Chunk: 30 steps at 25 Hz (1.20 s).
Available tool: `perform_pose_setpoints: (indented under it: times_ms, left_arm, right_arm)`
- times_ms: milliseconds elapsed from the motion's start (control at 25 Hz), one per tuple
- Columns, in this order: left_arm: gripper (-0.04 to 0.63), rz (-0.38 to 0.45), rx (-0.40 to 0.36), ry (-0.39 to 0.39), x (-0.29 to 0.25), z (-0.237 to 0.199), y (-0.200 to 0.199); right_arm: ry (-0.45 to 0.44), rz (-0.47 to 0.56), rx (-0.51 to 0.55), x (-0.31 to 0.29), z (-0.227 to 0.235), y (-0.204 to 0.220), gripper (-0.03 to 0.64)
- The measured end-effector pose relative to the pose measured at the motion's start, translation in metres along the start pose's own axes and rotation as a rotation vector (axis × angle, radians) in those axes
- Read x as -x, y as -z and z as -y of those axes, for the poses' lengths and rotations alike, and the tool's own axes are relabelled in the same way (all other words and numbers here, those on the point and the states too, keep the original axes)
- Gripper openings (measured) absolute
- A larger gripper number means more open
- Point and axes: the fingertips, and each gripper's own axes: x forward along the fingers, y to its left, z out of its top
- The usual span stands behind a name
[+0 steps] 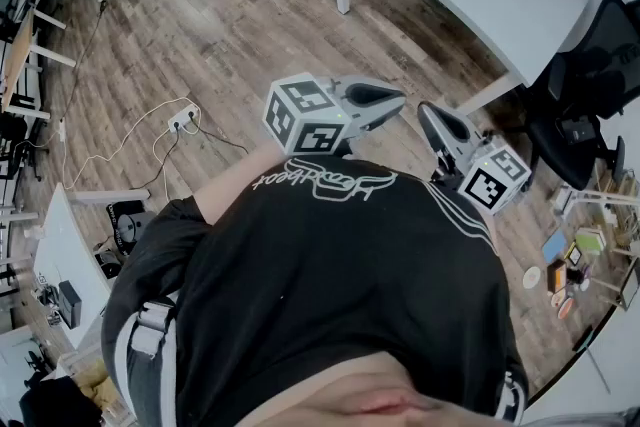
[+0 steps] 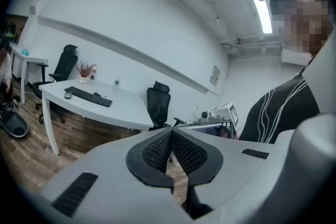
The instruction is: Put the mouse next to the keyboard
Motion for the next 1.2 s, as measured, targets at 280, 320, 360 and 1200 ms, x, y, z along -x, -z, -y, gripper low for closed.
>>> perform_pose_setpoints:
  times_ms: [280,320,360,1200]
  left_arm:
    - [0.006,0.008,0.024,0.000,-0.022,0.010,-0.001]
    - [0.006,0.007,0.028,0.003,-0.025,0.011,-0.001]
    - [0.006,0.005,0.030,0.005,-0.029,0.012,-0.001]
    - [0.006,0.011,0.119,-0.031,-0.053,-0.110,-0.015]
  right_arm:
    - [0.022,0.002,0.008,0.024,0.009,-0.002,0.009]
    - [0.024,0.002,0.009,0.027,0.011,-0.002,0.009]
    - [0.026,0.005,0.007,0.030,0.013,-0.003,0.009]
    - [0.122,0.012,-0.063,-0.035,0.115,-0.020,0.009]
